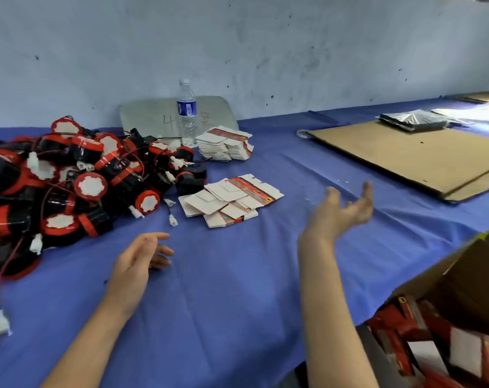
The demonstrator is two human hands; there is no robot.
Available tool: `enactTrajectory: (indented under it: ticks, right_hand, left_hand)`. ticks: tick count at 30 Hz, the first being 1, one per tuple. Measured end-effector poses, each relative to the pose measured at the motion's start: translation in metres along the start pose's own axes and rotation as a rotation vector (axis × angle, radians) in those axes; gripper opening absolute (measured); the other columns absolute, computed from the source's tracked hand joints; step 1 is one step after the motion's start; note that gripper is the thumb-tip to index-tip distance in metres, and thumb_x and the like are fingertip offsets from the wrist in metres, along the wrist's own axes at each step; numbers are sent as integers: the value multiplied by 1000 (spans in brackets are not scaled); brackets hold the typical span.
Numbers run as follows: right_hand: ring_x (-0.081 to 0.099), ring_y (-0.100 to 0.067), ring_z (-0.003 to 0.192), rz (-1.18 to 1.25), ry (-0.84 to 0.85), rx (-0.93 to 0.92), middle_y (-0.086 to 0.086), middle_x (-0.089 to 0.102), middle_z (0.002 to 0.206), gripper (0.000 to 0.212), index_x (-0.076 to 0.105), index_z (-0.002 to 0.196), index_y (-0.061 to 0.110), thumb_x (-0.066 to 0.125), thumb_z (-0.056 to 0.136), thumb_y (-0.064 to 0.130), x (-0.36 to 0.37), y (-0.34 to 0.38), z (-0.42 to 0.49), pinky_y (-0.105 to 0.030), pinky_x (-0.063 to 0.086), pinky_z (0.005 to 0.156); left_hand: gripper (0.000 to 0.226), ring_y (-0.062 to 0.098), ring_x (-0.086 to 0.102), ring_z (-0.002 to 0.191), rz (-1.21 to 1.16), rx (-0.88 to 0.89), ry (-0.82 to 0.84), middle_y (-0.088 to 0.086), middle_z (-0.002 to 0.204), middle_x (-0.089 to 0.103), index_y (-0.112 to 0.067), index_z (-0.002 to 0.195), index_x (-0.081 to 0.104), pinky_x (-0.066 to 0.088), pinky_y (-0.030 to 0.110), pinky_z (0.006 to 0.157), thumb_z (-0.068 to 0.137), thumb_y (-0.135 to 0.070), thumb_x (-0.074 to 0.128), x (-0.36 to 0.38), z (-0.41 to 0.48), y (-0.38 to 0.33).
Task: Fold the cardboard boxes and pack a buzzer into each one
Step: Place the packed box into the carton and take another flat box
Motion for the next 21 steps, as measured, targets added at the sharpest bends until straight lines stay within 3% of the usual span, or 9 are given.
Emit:
enactTrajectory:
  ticks: [2, 5, 6, 8, 10, 13, 15, 18, 21]
  right_hand:
    - [21, -11, 138, -364, 230, 0, -4, 7, 158, 72, 31, 147, 29, 60, 87, 4, 19, -18, -6, -4, 22, 95]
    - [2, -25, 148, -915, 680, 89, -5, -7, 162, 80, 14, 150, 44, 63, 90, 23, 44, -55, -17, -38, 18, 115]
    - [3, -28, 148, -1020, 768, 94, -9, -1, 162, 79, 11, 150, 46, 61, 91, 25, 46, -65, -17, -42, 15, 118]
    - [19, -34, 143, -1169, 826, 49, -16, 27, 153, 75, 11, 149, 47, 53, 92, 21, 45, -79, -16, -44, 12, 119]
    - [28, -32, 138, -1293, 863, -47, -13, 39, 142, 74, 19, 148, 47, 48, 89, 12, 47, -88, -18, -47, 10, 119]
    - [5, -26, 148, -1425, 982, -111, -3, 19, 158, 63, 40, 142, 41, 46, 88, 9, 47, -97, -15, -50, 0, 119]
    - [-2, -22, 149, -1418, 1096, -53, 6, 18, 160, 61, 44, 139, 42, 43, 87, 9, 48, -98, -6, -49, -6, 118]
    - [3, -20, 149, -1375, 1215, 26, 9, 29, 156, 65, 43, 140, 42, 41, 84, 8, 47, -98, 2, -46, -10, 117]
    - [15, -22, 147, -1353, 1157, -15, 1, 40, 150, 60, 45, 139, 38, 43, 85, 11, 45, -98, 5, -45, -6, 118]
  left_hand:
    - [29, 15, 65, 70, 9, 4, -3, 11, 85, 69, -13, 101, 66, 53, 19, 67, 103, -21, 37, 0, -1, -1]
    - [30, 16, 65, 69, 2, -3, -6, 11, 84, 69, -10, 100, 66, 52, 19, 67, 102, -19, 38, 0, -2, 0]
    - [30, 17, 64, 69, -1, -3, -9, 10, 83, 70, -10, 99, 66, 52, 20, 67, 102, -20, 39, 0, -1, 0]
    - [29, 19, 64, 70, 3, -7, -9, 9, 81, 70, -11, 98, 67, 52, 21, 68, 101, -20, 39, 0, -1, 2]
    - [29, 20, 64, 71, 21, -9, -7, 7, 82, 71, -12, 96, 67, 52, 21, 68, 101, -20, 40, 0, 1, 5]
    - [30, 20, 64, 70, 28, -17, -5, 6, 81, 70, -14, 95, 68, 52, 22, 68, 99, -24, 40, 1, 3, 8]
    - [33, 20, 64, 71, 35, -20, 3, 5, 82, 70, -14, 95, 68, 52, 21, 68, 95, -31, 41, 1, 3, 9]
    - [37, 20, 64, 71, 42, -17, 10, 4, 82, 70, -14, 95, 69, 52, 20, 68, 90, -38, 41, 2, 4, 9]
    - [37, 18, 65, 72, 66, -11, 21, 4, 83, 71, -16, 94, 69, 51, 19, 68, 90, -39, 40, 1, 4, 10]
Point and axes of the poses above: each hand's wrist, its own z-axis towards the middle knuckle, its own x-axis out of the palm, y = z × x, the point moved 2 cm from there along z, towards the middle knuckle
